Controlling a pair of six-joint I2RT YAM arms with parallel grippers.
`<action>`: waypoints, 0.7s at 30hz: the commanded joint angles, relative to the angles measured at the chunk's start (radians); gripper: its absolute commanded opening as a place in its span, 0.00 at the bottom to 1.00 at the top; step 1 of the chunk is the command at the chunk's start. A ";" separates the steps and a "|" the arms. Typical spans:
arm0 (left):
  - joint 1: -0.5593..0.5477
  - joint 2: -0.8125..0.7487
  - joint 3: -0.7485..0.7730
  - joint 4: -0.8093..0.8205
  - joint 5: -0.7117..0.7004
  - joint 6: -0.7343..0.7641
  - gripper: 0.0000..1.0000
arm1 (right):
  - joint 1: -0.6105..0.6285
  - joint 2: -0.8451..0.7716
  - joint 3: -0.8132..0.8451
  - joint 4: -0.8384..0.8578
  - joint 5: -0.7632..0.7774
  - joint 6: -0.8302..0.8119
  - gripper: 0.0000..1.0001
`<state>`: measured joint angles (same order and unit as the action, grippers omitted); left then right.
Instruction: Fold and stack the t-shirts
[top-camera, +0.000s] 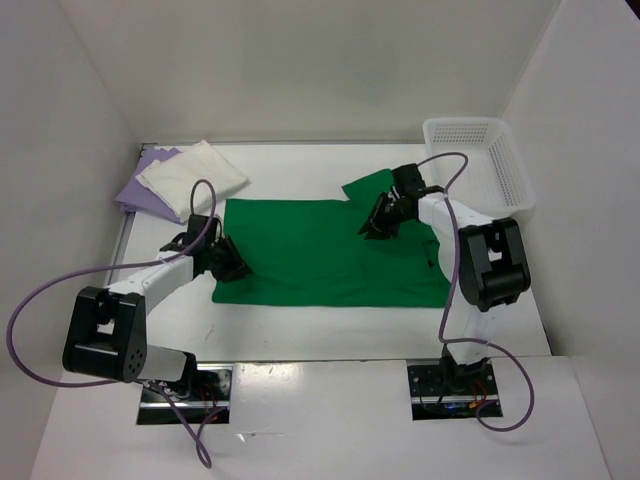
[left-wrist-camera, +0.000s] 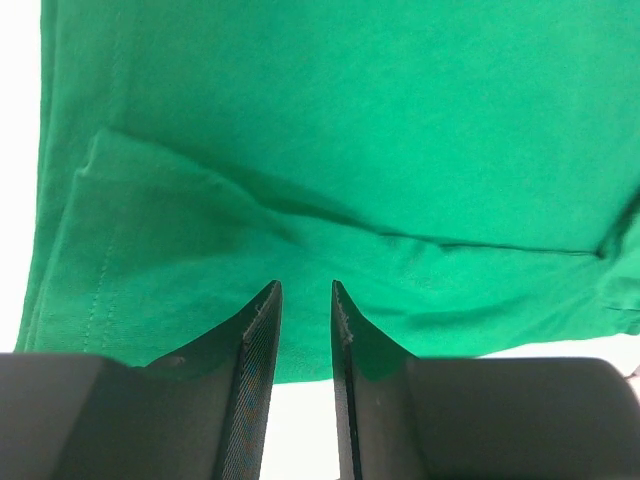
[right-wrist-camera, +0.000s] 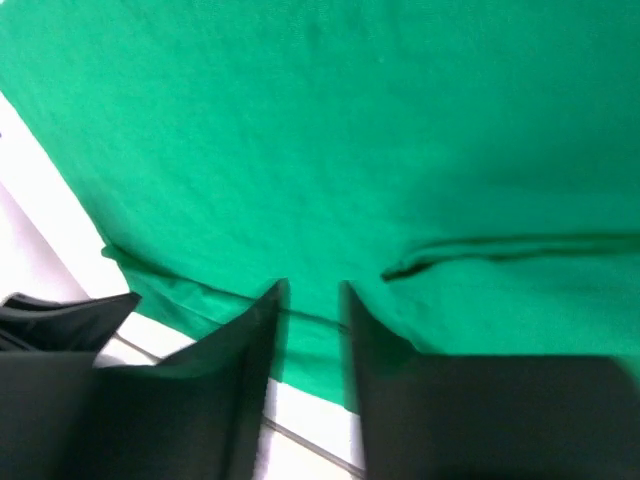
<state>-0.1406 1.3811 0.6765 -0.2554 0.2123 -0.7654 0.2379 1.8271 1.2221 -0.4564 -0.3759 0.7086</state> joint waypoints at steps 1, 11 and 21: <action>0.006 -0.037 0.067 -0.016 -0.007 0.004 0.34 | 0.008 -0.100 0.007 -0.022 0.049 -0.035 0.28; -0.171 0.050 0.132 -0.035 -0.037 0.023 0.20 | 0.198 -0.227 -0.275 0.024 0.091 -0.003 0.00; -0.271 0.221 0.101 -0.067 -0.072 0.000 0.19 | 0.302 -0.204 -0.331 0.055 0.180 0.020 0.00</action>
<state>-0.4278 1.5372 0.8062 -0.3000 0.1398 -0.7471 0.5064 1.6146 0.9085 -0.4492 -0.2539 0.7185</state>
